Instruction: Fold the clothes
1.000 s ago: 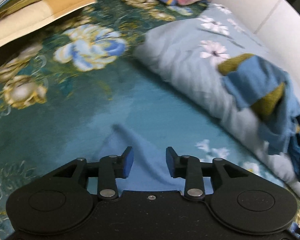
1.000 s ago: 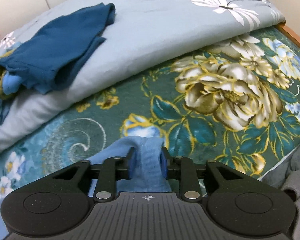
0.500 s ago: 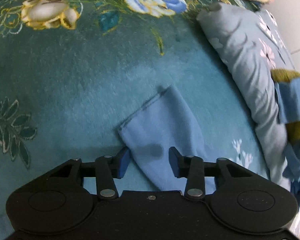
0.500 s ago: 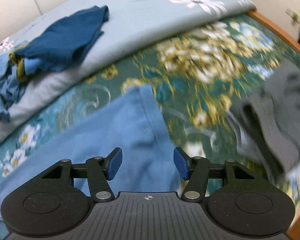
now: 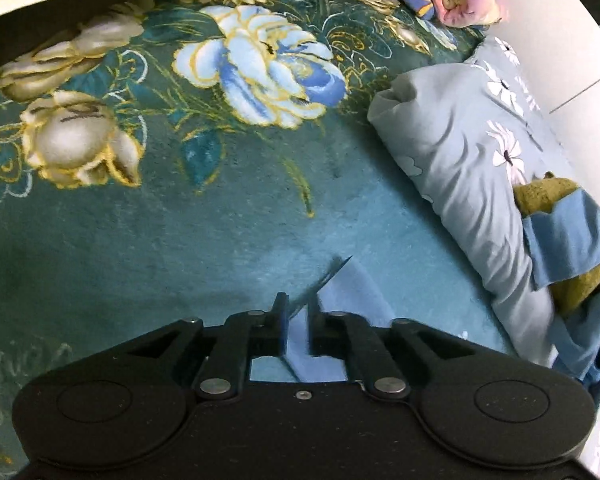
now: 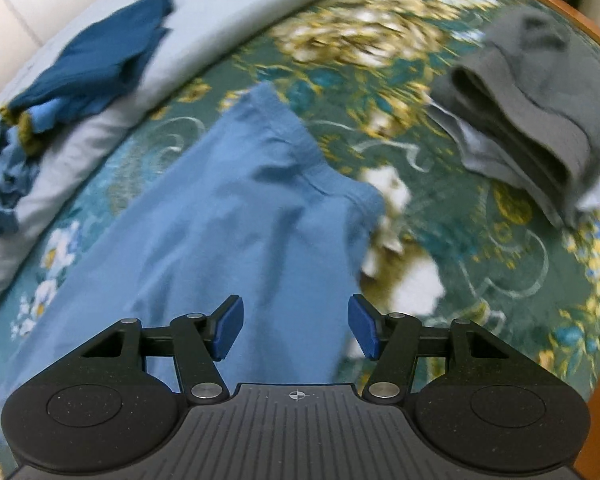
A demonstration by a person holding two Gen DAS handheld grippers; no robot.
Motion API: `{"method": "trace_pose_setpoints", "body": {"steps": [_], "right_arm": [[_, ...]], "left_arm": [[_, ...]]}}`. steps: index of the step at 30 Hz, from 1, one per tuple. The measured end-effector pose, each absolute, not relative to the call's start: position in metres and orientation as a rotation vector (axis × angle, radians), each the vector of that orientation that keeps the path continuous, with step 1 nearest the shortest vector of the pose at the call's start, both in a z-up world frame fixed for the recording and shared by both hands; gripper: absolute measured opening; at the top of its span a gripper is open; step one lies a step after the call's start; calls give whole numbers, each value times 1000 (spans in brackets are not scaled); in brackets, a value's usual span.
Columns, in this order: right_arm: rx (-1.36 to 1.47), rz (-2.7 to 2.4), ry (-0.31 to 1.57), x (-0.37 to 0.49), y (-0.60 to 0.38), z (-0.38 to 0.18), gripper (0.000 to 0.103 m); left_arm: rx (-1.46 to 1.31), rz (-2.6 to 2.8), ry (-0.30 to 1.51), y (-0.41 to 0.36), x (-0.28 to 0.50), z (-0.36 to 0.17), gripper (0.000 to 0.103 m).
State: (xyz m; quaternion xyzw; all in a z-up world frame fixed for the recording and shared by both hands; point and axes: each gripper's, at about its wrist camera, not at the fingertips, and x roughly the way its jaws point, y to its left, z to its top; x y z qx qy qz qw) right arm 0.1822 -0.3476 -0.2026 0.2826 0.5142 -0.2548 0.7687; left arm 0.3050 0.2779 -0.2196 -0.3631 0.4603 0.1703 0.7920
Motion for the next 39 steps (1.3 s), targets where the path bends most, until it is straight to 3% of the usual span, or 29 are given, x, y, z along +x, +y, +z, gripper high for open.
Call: {"method": "trace_pose_setpoints", "body": {"steps": [2,11,13,14,15,17,23,27,33,34,39], "right_arm": [[643,-593,1106,173,-357,-207,55],[924,-674,996,172,-400,-240,55],[935,-653,1001,182,-399,-245,49],[929,-642,1009,187,-398,-246,32],[916,-635,1014,191,-396,-245,9],[882,-621,1010,200,-392,-239,4],[725,-372,906,252,-354,-192,2],[623,-155,924,284,-307,-180,2],[614,-220,929,248,-314,-182,5],[631,-273,920,236,-326,-182,9],[782,-566,937,174,-392,-199,50]], "left_arm": [[-777,367,997,283,295,-213,25],[-701,377,1173,275,206,-212,40],[-697,397,1219,273,186,-214,40],[-698,407,1243,272,176,-215,40],[-701,414,1257,270,168,-216,40],[-711,421,1281,271,156,-218,41],[-763,419,1314,263,137,-222,44],[-760,407,1315,259,133,-220,46],[-762,415,1300,259,129,-212,48],[-768,417,1298,259,127,-211,48],[-831,416,1318,250,116,-217,50]]}}
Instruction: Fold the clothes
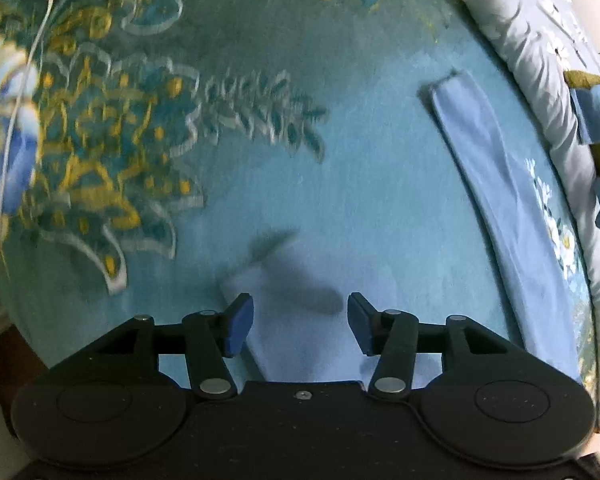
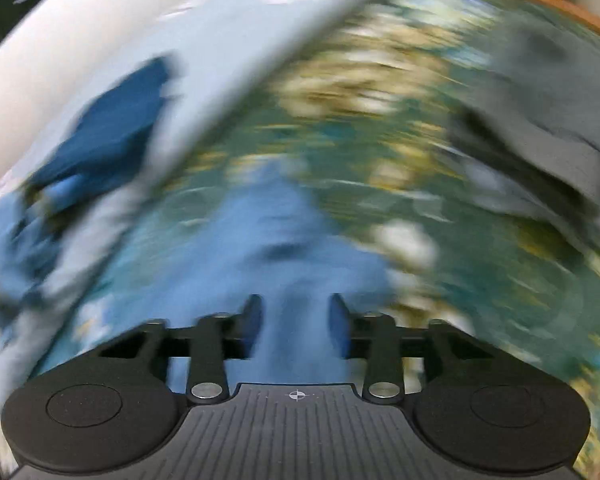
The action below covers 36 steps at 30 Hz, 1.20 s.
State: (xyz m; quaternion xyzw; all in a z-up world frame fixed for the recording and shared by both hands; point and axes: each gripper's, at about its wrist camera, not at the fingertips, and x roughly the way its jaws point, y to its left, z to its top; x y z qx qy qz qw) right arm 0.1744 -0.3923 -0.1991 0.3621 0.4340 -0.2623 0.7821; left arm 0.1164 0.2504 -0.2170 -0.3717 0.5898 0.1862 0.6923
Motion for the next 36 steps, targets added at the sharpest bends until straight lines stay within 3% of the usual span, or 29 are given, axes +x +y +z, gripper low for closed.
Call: {"method": "trace_pose_setpoints", "body": {"steps": [2,5,8,10,11,12,14,22,29,31,33,35,36], "right_arm": [[857,-589,951,163,-406,-211,51],[936,-558,986,168,-407,-231,66],[927,-534,1000,181,-399,-243,65],[927,-527,1011,188,-396,-249,54],[933,-523,1021,191,-395,-251,44],[937,-517,1027,195,-394,-253,21],[914,-499,1038,199,-393,-249,5],[835,-567,953,149,-407,-195,2],[821,-675,1073,122,-419,-222,2],[820,-686,1085,124,-418,-228,2],[819,-687,1095,126,-418,-231,2],[816,-683,1099,126,-418,-230,3],[818,-680,1098,125,-419,-229,3]], "left_arm": [[-859,411,1338,245,112,-223,50],[-910,403,1364,237,106,-231,53],[-918,396,1398,228,103,-238,54],[-918,397,1404,223,100,-241,55],[-918,397,1408,220,98,-242,56],[-930,404,1406,219,97,-243,56],[-956,418,1401,218,96,-246,56],[-1009,402,1328,219,96,-243,60],[-1048,427,1278,225,98,-249,59],[-1052,438,1261,226,99,-250,54],[-1017,450,1265,226,104,-247,18],[-968,445,1256,221,110,-240,5],[-943,443,1251,219,114,-237,4]]}}
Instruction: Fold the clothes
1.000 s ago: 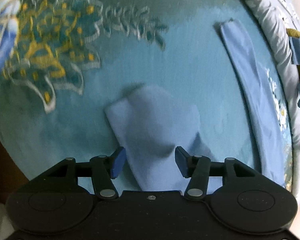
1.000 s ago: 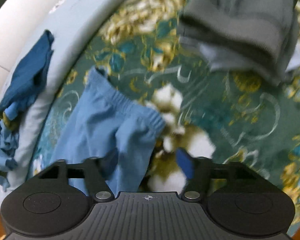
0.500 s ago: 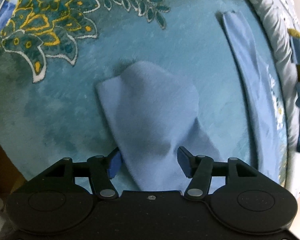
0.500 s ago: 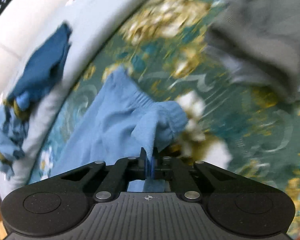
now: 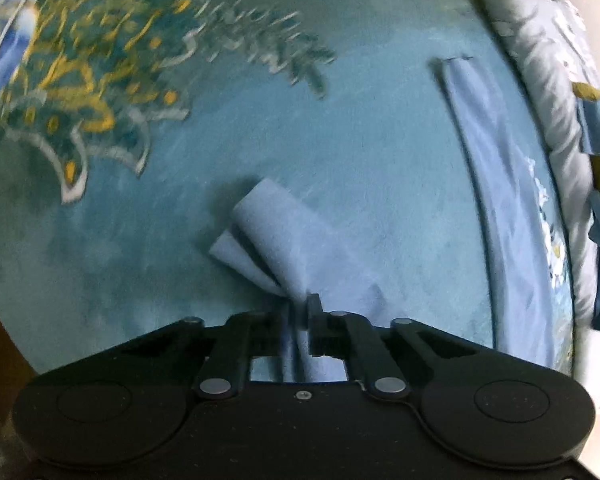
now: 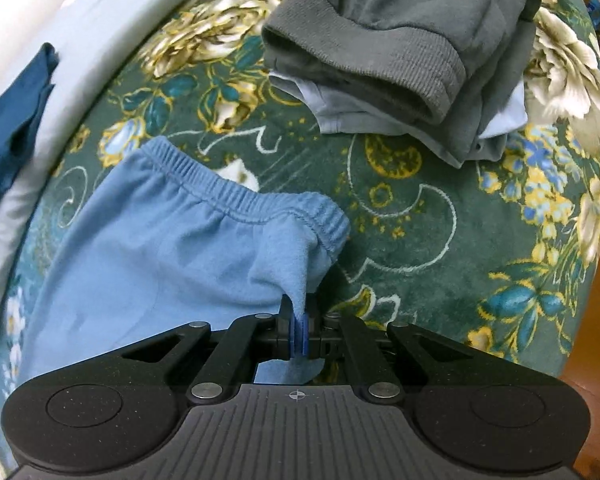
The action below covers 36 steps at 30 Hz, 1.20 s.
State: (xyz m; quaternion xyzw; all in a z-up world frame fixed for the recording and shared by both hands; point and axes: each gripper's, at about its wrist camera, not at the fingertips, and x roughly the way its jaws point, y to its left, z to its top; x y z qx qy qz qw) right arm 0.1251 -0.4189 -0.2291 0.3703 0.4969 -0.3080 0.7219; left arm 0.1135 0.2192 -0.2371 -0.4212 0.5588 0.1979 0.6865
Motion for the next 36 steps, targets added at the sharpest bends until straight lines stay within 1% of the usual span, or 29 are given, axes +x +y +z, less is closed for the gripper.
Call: {"method": "trace_pose_setpoints", "body": {"steps": [6,8,10,11,13,15,16,23,25,26,32,33,35,36], "right_arm": [[805,-647,1095,121,-414,-218,3],[802,-631,1118,120,-409,-222,3],[807,-636,1137,119,-406,-227,3],[811,-644,1141,118,-404,-230,3],[815,-652,1144,117,-405,-231,4],[812,-653,1146,117,-406,-231,5],[808,-655,1145,117,-407,-230,5],[792,-667,1147,118,-406,-228,5],[787,-672,1151,119,-406,-228,6],[786,-675,1154,119,-406,-228,6],[769,-680,1160,123,-404,-226,8],[768,-681,1160,123,-404,-226,8],[769,-681,1163,124,-403,-227,8],[770,-682,1165,124,-403,-227,8]], "left_arm": [[-844,421,1157,224,130,-202,3],[-820,424,1133,236,134,-195,4],[-792,419,1160,241,137,-204,6],[-777,417,1174,243,138,-209,9],[-804,430,1175,249,134,-213,18],[-844,449,1146,260,123,-210,39],[-842,462,1147,262,121,-210,40],[-818,552,1182,272,112,-229,39],[-828,572,1177,274,107,-234,37],[-833,582,1174,275,105,-237,34],[-850,605,1144,270,109,-237,36],[-843,582,1139,268,113,-236,33],[-802,562,1157,262,123,-234,32],[-797,565,1161,261,126,-235,29]]}}
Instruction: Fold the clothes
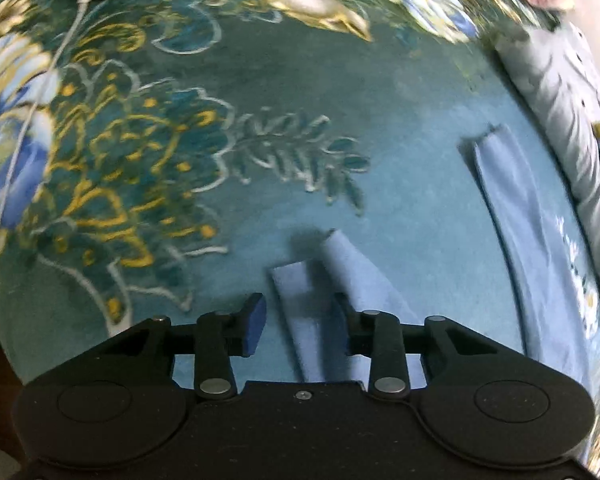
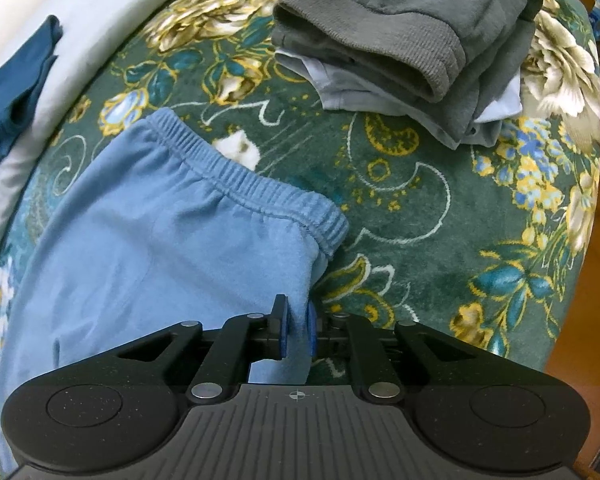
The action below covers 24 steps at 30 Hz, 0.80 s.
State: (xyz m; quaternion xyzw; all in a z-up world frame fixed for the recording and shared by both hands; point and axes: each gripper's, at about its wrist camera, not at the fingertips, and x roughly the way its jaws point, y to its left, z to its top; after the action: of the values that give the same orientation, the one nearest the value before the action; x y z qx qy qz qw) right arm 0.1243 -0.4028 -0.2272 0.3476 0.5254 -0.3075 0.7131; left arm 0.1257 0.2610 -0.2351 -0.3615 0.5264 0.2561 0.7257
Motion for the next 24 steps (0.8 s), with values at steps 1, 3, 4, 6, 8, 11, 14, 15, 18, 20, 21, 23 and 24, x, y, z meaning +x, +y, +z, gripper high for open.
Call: {"method": "trace_pose_setpoints", "body": {"steps": [1,3,4,6,8,11,14,15,18,20,21,23,24], "right_arm": [[772,-682,1165,125,-402,-227,8],[774,-682,1163,125,-401,-227,9],[774,-682,1163,125,-401,-227,9],[773,-681,1161,125,-401,-226,10],[774,-686,1157,124,-402,-226,10],[779,-693,1152,122,-404,-225,10],[783,-692,1151,119,-406,-225,11],[787,-695,1152,118,-406,-226,11],[798,-699,1157,115,-407,-228,11],[791,-694,1158,114,-407,-228,12],[788,-693,1160,114,-407,-228,13],[787,-695,1152,114,-408,-226,14],[780,-693,1142,115,-408,-223,14]], "left_arm": [[-794,569,1164,260,128,-236,27],[-794,580,1161,259,130,-237,15],[-799,586,1154,259,130,-236,9],[-798,583,1144,260,128,-233,0],[-787,573,1136,260,126,-228,0],[-728,557,1137,259,123,-212,0],[-696,565,1161,266,109,-207,0],[-690,573,1177,268,105,-211,0],[-674,600,1215,269,101,-221,0],[-643,600,1235,264,100,-225,0],[-638,597,1241,264,101,-226,0],[-630,590,1252,262,103,-228,0],[-631,578,1251,263,104,-225,0]]}}
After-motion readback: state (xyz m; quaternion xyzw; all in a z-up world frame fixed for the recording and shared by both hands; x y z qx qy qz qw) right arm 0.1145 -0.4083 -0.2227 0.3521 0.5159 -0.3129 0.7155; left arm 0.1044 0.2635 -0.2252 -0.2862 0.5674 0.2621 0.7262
